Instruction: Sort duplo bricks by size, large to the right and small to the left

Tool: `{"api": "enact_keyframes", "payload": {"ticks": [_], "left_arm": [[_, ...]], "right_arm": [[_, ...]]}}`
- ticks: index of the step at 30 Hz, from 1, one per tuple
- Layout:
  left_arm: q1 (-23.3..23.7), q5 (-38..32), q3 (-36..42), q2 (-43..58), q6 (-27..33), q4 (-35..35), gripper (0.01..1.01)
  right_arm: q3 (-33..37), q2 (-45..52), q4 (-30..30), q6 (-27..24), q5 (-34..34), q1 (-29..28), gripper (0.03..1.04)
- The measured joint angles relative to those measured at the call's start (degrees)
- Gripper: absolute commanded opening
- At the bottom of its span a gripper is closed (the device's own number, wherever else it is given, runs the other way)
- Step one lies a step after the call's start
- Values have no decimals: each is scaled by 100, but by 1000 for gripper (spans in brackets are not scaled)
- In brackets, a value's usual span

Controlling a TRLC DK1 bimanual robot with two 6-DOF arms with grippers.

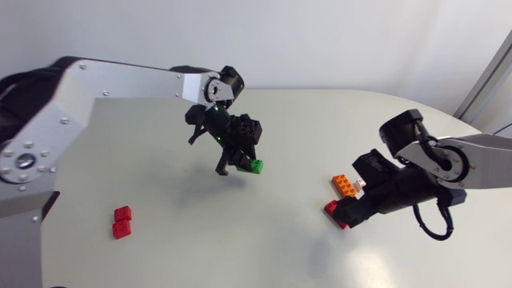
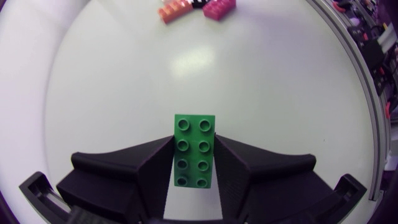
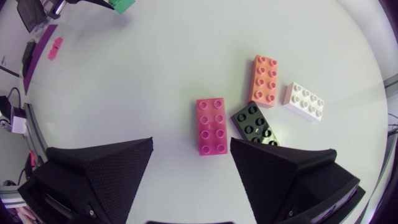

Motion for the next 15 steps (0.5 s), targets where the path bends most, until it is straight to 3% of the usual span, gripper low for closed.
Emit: {"api": "enact_keyframes", "payload": {"ticks": [7,15], "left_arm": [[-601,229,-1185,-1261,-1486,1897,25],[-1327,195,-2212,-1613,-2553,3101,25]], "right_arm": [[350,-234,-267,562,-1486,-549,895],[1082,33,-236,1237,-2540,-789,889]]}}
